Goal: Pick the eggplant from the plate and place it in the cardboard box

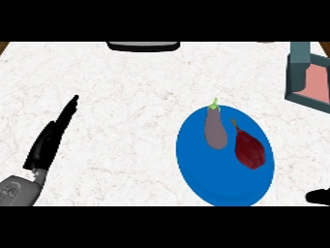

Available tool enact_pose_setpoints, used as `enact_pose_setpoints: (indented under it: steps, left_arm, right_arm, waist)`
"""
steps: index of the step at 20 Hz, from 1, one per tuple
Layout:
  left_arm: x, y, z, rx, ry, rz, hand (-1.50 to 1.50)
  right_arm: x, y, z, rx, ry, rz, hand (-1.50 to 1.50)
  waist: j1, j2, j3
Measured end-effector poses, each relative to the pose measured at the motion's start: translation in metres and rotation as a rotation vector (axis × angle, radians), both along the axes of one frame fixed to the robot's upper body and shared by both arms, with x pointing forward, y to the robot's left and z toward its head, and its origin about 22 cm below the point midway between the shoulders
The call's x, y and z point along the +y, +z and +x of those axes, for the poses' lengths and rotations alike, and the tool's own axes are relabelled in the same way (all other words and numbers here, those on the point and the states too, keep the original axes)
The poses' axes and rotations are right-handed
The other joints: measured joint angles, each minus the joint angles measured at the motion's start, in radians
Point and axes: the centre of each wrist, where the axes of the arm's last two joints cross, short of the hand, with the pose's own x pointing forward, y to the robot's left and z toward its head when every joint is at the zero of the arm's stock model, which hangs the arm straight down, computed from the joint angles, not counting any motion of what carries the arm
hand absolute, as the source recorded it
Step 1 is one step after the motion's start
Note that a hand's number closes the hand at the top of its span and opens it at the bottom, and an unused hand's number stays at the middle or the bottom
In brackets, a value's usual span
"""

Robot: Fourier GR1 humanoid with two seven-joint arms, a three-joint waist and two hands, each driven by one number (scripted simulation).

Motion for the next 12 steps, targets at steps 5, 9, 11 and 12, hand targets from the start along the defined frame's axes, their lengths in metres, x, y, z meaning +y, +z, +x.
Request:
enact_pose_setpoints:
  steps: [5, 9, 11, 12]
  left_arm:
    - [0.002, -0.004, 0.003, 0.0, -0.009, -0.003, 0.0]
    - [0.0, -0.006, 0.006, 0.0, -0.015, -0.005, 0.0]
    - [-0.005, -0.011, 0.004, -0.001, -0.017, -0.004, 0.0]
    - [-0.006, -0.01, 0.004, -0.003, -0.018, -0.002, 0.0]
  right_arm:
    - [0.027, 0.023, 0.019, 0.126, 0.037, -0.056, -1.5]
    - [0.04, 0.029, 0.042, 0.188, 0.049, -0.096, -1.5]
    - [0.046, 0.029, 0.052, 0.209, 0.057, -0.104, -1.5]
    - [0.05, 0.027, 0.058, 0.22, 0.064, -0.107, -1.5]
  waist:
    - [0.005, 0.0, 0.001]
    - [0.009, 0.0, 0.001]
    - [0.008, 0.0, 0.002]
    - [0.009, 0.0, 0.002]
